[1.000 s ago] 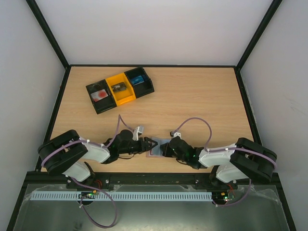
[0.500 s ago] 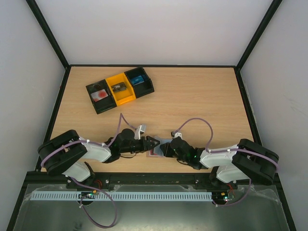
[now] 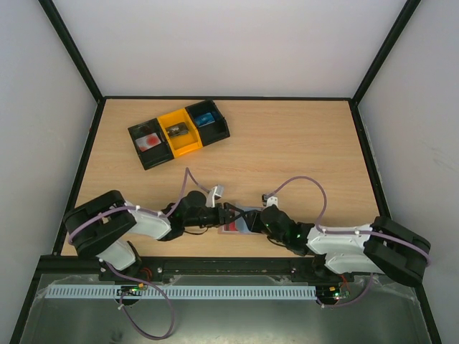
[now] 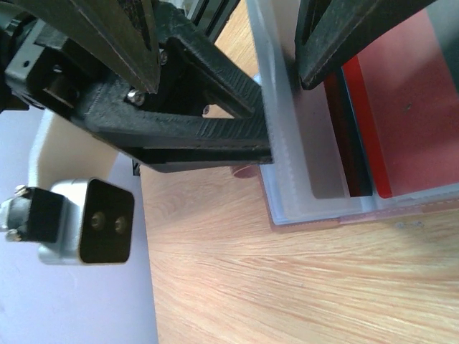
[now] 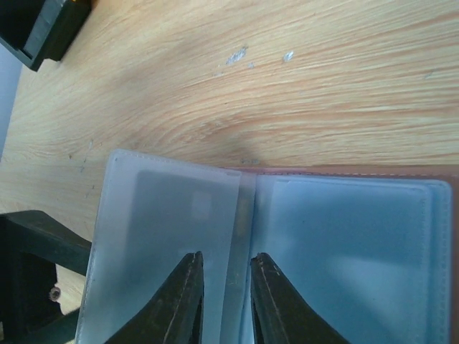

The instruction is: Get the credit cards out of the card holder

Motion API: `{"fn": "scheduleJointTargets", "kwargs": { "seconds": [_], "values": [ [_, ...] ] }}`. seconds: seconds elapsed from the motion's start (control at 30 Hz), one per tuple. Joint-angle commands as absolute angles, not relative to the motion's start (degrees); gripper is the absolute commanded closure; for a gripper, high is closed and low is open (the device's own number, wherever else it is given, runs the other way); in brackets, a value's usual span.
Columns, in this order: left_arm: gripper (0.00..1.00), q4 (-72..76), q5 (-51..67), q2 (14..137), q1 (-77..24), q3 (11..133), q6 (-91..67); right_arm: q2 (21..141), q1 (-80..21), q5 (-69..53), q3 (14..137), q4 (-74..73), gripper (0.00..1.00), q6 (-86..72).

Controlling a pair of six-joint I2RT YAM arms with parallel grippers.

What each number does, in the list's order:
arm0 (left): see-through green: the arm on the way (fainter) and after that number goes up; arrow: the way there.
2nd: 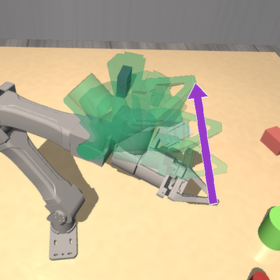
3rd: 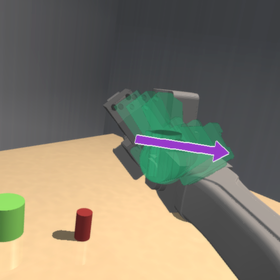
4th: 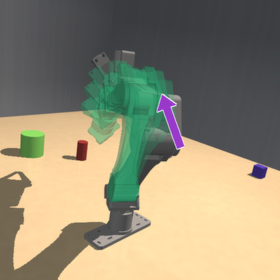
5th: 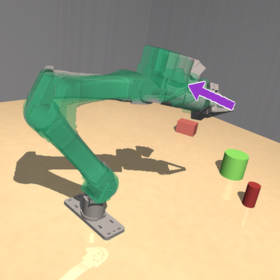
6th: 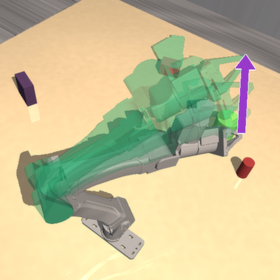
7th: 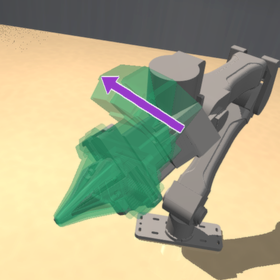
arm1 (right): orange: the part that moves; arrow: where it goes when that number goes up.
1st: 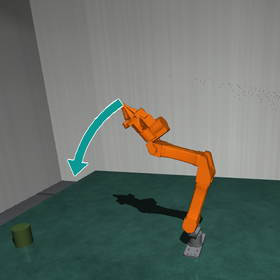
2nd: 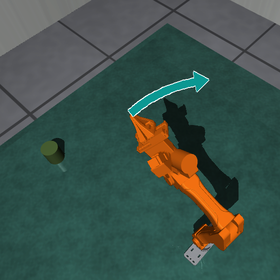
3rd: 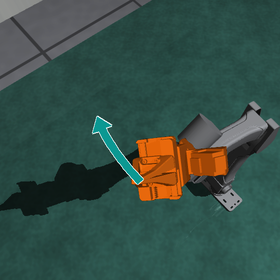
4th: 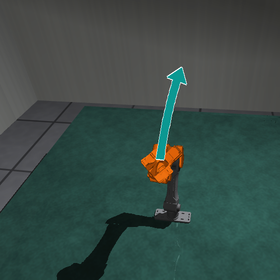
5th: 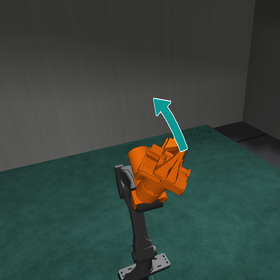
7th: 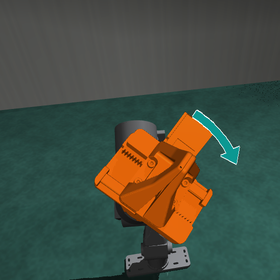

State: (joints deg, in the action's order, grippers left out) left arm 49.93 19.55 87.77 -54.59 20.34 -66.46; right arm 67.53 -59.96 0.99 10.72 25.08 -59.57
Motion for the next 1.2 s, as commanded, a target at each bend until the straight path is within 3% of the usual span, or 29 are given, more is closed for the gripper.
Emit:
{"fn": "scheduleJointTargets", "kwargs": {
  "seconds": [0.0,0.4,0.57,1.17],
  "values": [
    [0.46,52.2,20.0,90.1,-56.1,22.6,-66.2,64.0,-60.0,5.8,9.1,21.6,0.79,-60.7],
    [0.46,53.6,20.8,92.1,-57.2,24.4,-66.6,45.3,-60.0,15.9,5.2,11.9,0.75,-63.9],
    [0.41,54.0,21.0,92.1,-57.3,24.5,-66.4,39.2,-60.0,17.9,4.3,9.4,0.74,-64.2],
    [0.41,48.8,18.3,89.5,-57.0,24.4,-64.1,39.8,-60.0,15.8,4.3,11.0,0.72,-63.2]
  ]
}}
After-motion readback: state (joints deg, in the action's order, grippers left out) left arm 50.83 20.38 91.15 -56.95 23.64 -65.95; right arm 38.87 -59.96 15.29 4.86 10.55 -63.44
